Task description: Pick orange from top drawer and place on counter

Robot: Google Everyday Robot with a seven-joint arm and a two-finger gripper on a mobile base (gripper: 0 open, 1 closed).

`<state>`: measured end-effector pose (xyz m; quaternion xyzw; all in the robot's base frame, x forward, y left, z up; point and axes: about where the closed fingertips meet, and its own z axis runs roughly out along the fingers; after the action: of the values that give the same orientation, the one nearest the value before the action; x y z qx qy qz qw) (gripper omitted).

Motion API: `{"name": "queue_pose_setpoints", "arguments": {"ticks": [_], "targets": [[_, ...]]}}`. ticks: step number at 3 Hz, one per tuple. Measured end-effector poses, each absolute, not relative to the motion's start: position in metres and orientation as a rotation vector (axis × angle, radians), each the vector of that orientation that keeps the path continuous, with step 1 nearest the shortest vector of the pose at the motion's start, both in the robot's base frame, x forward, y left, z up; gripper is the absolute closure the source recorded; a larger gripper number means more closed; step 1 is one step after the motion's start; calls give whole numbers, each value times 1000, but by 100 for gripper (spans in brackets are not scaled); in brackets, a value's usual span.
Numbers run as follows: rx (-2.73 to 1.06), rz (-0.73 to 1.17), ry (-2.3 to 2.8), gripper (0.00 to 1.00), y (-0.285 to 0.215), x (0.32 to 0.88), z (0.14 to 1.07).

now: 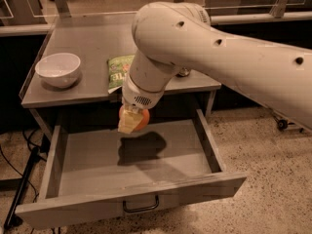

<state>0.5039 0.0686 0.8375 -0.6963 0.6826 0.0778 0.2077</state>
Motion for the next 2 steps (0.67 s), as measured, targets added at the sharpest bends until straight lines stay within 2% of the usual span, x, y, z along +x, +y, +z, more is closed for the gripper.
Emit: {"name": "queue_pose_setpoints", "arguments": {"ticks": [1, 2], "targets": [[-1914, 197, 1919, 100, 60, 524, 854], [-1863, 65, 1969, 100, 31, 582, 910]]}}
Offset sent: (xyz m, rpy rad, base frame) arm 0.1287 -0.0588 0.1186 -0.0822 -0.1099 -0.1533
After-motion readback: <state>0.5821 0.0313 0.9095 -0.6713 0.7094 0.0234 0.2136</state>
